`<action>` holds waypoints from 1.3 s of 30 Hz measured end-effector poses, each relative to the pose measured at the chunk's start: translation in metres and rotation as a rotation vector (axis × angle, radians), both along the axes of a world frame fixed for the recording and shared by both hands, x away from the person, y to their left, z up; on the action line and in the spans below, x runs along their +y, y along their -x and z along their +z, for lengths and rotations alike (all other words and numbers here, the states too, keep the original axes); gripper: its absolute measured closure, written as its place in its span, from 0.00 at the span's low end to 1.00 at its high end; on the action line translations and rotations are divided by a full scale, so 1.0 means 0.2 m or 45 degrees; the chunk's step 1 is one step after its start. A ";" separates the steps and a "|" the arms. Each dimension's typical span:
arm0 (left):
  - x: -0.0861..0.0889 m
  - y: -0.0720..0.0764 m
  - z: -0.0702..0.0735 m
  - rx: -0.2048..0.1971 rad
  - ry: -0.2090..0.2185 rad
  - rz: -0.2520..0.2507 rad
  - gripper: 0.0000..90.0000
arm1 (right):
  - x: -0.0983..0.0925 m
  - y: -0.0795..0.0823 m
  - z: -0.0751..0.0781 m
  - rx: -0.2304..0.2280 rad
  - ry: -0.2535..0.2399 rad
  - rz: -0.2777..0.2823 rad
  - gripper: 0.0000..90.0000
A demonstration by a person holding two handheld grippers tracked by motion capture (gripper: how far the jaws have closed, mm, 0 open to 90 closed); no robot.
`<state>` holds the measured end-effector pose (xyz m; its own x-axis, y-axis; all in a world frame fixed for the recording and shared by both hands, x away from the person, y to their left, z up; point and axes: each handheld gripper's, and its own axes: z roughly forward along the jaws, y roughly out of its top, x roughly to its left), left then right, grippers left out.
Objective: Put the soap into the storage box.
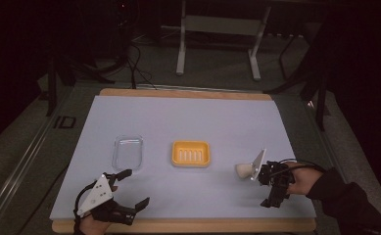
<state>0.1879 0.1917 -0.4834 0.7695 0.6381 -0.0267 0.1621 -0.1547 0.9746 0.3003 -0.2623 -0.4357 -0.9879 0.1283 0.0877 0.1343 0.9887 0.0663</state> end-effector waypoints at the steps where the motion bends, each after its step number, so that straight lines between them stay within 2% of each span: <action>1: 0.00 0.00 0.00 0.001 0.002 -0.001 0.01 | 0.00 0.00 -0.01 -0.003 0.004 0.013 0.14; 2: 0.00 0.00 0.00 0.001 0.002 -0.002 0.01 | 0.00 0.01 -0.01 -0.017 0.011 0.016 0.14; 5: 0.00 0.00 0.00 0.004 0.003 -0.003 0.01 | 0.01 0.00 -0.02 -0.007 0.011 0.024 0.15; 7: 0.00 0.00 0.00 0.007 0.006 -0.003 0.01 | 0.01 0.00 -0.03 -0.043 0.012 0.052 0.15; 11: 0.00 0.00 0.00 0.009 0.007 -0.005 0.01 | 0.02 -0.01 -0.03 -0.077 0.019 0.076 0.15; 19: 0.00 0.00 0.00 0.010 0.000 -0.007 0.01 | 0.01 -0.07 -0.03 -0.122 -0.004 0.126 0.18; 24: 0.00 0.00 0.00 0.014 -0.003 -0.006 0.01 | 0.00 -0.11 -0.03 -0.180 -0.021 0.153 0.19; 34: 0.00 -0.01 -0.01 0.019 -0.002 -0.008 0.01 | -0.02 -0.21 -0.01 -0.229 -0.050 0.155 0.23; 39: 0.00 -0.01 -0.01 0.022 -0.003 -0.010 0.01 | -0.03 -0.25 -0.01 -0.233 -0.075 0.151 0.24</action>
<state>0.1892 0.1913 -0.4852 0.7741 0.6319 -0.0383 0.1774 -0.1586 0.9713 0.3499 -0.2674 -0.4371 -0.9959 0.0103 -0.0903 -0.0022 0.9906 0.1369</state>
